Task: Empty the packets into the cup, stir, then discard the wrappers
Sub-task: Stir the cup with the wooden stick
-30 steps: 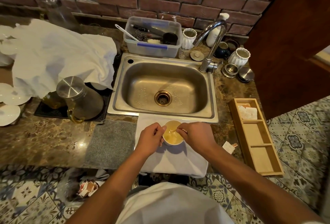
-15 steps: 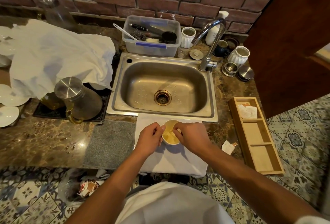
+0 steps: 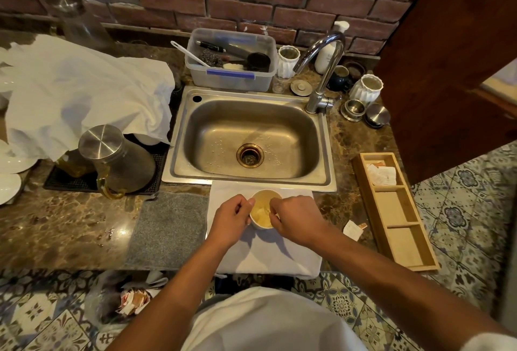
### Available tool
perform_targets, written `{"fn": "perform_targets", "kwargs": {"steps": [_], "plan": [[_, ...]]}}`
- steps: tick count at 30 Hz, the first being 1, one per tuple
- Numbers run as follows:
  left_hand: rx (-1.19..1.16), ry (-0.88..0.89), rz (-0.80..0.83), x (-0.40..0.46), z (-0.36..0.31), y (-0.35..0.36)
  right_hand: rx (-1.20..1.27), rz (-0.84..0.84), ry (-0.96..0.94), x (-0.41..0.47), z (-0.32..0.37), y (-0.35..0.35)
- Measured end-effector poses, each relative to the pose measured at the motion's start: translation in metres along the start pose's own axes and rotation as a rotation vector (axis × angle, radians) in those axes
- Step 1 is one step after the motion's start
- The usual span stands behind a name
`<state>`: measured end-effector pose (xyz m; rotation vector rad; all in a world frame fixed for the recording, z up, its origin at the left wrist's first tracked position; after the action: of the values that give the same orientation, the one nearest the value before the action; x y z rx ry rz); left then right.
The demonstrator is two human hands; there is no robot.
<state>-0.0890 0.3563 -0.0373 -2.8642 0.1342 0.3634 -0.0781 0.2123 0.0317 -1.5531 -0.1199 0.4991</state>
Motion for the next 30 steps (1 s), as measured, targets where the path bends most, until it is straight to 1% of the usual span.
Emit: {"fn": "perform_targets", "kwargs": {"steps": [4, 8, 13, 17, 24, 30], "plan": [[-0.005, 0.004, -0.003, 0.000, -0.002, 0.000, 0.002, 0.010, -0.028, -0.001, 0.011, 0.001], [-0.001, 0.003, 0.006, 0.000, -0.001, 0.000, 0.111, 0.018, -0.014, 0.003, 0.015, 0.001], [0.016, 0.016, 0.005, -0.001, -0.004, -0.001, 0.225, -0.021, 0.013, 0.011, 0.012, -0.002], [0.042, 0.025, -0.002, -0.001, -0.005, -0.003, 0.295, 0.005, 0.020, 0.022, 0.003, -0.004], [-0.013, 0.030, -0.006, -0.001, -0.005, -0.001, 0.157, -0.018, 0.068, 0.029, -0.024, -0.014], [-0.047, 0.005, -0.004, 0.000, 0.002, 0.001, 0.056, 0.031, -0.035, 0.018, -0.009, -0.008]]}}
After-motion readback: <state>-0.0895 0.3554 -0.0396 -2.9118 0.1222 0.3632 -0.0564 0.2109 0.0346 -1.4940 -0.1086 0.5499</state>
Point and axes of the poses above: each hand's wrist, its own x-axis towards the middle knuckle, its own y-axis out of the palm, z = x × y, the point moved 8 cm from there along x, towards the middle knuckle, and after that the axes turned 6 degrees about y, right-handed, at the moved point
